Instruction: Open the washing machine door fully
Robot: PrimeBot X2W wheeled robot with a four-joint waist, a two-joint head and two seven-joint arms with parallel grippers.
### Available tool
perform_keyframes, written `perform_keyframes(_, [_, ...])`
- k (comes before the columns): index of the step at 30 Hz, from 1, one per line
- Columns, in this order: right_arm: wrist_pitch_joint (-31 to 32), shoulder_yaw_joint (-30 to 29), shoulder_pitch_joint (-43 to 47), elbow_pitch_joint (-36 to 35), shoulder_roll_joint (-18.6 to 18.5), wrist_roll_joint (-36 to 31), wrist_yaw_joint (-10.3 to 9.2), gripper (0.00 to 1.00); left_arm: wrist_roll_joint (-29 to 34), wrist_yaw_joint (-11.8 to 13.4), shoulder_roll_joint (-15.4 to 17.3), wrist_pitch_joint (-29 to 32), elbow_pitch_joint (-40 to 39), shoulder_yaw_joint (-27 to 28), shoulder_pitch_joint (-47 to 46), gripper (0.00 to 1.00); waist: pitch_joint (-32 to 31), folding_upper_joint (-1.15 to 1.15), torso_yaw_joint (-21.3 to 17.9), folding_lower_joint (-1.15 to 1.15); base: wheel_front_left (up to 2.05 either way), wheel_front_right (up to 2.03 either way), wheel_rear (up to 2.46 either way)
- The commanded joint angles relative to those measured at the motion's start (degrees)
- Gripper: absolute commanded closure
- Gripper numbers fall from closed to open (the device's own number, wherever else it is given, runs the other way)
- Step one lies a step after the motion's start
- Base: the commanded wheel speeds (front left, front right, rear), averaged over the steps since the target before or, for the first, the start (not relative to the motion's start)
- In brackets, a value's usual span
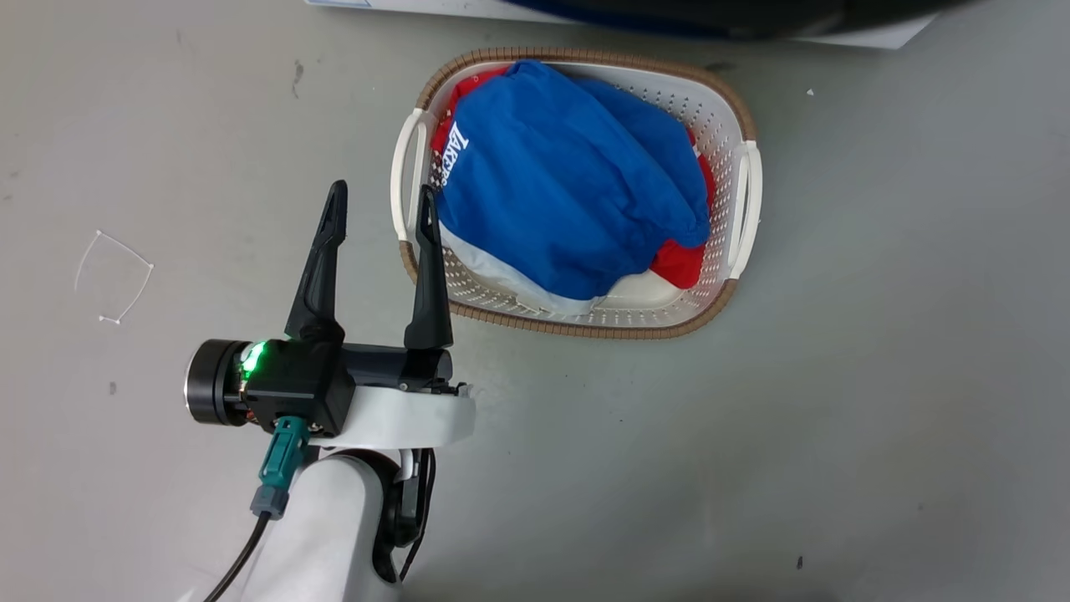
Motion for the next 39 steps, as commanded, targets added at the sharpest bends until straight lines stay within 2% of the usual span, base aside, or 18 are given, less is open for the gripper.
perform_keyframes(1, [1.0,1.4,1.7,-0.5,1.8,0.5,0.17,1.00,-0.3,0.2,-0.1,-0.2,0.2,0.2,0.0,0.00,-0.6,0.00,-0.1,-0.01,0.00,0.00,0.00])
perform_keyframes(18, [7.7,5.9,10.5,-6.1,2.7,2.5,0.17,1.00,0.6,-0.7,-0.1,-0.2,1.1,1.8,2.5,0.00,-6.8,0.00,-2.8,-0.01,0.00,0.00,0.00])
perform_keyframes(39, [13.3,13.6,29.2,-15.5,5.6,5.0,0.17,1.00,2.0,-1.9,-0.1,-0.2,2.2,3.9,7.6,0.00,-16.0,0.00,-3.8,-0.01,0.00,0.00,0.00])
